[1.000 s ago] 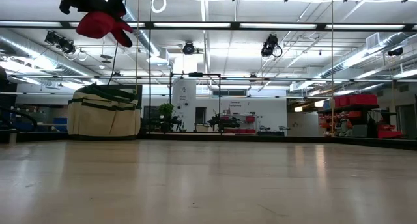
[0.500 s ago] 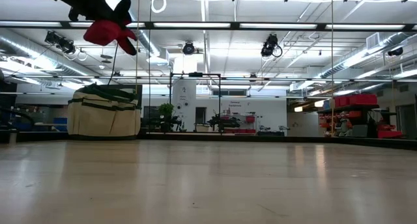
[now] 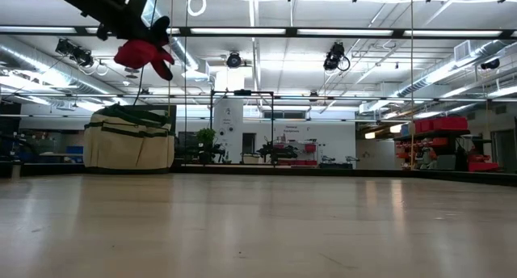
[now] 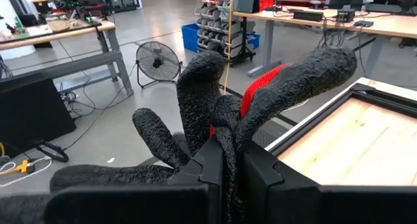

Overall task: Pick & Place Garden tools in Gardening bag
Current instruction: Put the red gloves into the gardening bag

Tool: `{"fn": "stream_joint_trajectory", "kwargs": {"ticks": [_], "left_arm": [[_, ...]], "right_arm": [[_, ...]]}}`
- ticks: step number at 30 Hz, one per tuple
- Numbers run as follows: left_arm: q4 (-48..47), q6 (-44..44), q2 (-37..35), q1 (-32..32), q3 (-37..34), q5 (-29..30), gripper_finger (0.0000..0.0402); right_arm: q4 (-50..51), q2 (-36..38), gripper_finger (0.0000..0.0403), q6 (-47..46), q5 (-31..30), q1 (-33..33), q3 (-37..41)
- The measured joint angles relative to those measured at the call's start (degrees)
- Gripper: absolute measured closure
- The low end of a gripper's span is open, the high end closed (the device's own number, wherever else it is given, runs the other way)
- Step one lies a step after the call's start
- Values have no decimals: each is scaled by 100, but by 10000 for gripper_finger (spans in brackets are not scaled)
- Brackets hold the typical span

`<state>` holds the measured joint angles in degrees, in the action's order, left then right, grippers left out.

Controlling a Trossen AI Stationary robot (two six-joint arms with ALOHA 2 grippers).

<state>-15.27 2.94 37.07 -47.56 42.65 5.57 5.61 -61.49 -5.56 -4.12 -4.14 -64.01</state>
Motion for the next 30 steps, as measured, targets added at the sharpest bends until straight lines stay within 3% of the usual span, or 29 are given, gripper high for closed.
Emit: {"fn": "stream_joint_trajectory", "kwargs": {"ticks": [6,13,30], "left_arm": [[185,-5,234,-525,0,-415,372],[187,65,371,-902,0,-433,372],[313,79,382,-1090,0,-377,373]], "right_arm": [[2,0,401,0,0,0,0],[4,0,401,2,-5,0,0],[11,-2,401,61,-256,-2,0]]}}
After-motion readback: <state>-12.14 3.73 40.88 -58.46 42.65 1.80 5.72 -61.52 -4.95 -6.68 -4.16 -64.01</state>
